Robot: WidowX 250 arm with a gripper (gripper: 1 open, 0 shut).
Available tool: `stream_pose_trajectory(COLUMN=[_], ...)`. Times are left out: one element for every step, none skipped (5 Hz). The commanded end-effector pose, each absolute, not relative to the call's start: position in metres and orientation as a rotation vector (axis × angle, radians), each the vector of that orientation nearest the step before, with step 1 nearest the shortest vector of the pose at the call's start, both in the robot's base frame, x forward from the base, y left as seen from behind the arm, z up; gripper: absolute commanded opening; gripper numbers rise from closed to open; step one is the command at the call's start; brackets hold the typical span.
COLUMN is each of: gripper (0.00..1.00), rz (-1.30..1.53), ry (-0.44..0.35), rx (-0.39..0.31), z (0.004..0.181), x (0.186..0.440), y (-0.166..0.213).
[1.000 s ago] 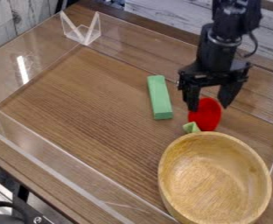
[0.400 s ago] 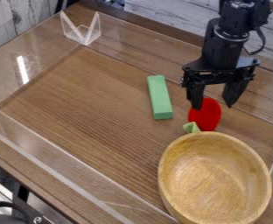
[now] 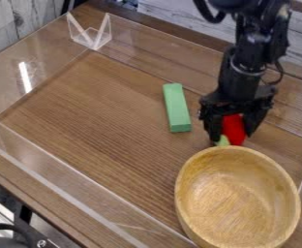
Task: Move the red object to the left side of the table
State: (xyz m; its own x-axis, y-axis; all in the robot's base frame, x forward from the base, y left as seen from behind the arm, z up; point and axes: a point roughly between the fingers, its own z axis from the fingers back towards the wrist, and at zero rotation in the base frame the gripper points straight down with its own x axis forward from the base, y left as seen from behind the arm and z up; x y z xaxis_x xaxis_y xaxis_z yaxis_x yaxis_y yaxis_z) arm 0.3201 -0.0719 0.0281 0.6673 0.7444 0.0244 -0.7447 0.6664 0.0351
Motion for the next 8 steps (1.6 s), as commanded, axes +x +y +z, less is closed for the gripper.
stream_pose_trajectory(gripper=[0.00,0.00,0.00,0.00,0.00,0.00,0.00,0.00], rz=[0.782,0.720,0.702,0.736,0.748,0.753,0.741,0.777], ry=[-0.045,-0.053,-0.082,-0.110,-0.131,-0.154,-0.172,-0.180], rx=[-0.007,-0.051,-0.087,-0.108,-0.123,-0.137,-0.135,-0.109], z=[0.060,0.085,0.108,0.122,0.131,0.142,0.152,0.148], x=[0.324,0.323,0.327,0.335,0.330,0.325,0.330,0.340], y=[-0.070,-0.066,-0.043,-0.002,0.030,0.059,0.080,0.107])
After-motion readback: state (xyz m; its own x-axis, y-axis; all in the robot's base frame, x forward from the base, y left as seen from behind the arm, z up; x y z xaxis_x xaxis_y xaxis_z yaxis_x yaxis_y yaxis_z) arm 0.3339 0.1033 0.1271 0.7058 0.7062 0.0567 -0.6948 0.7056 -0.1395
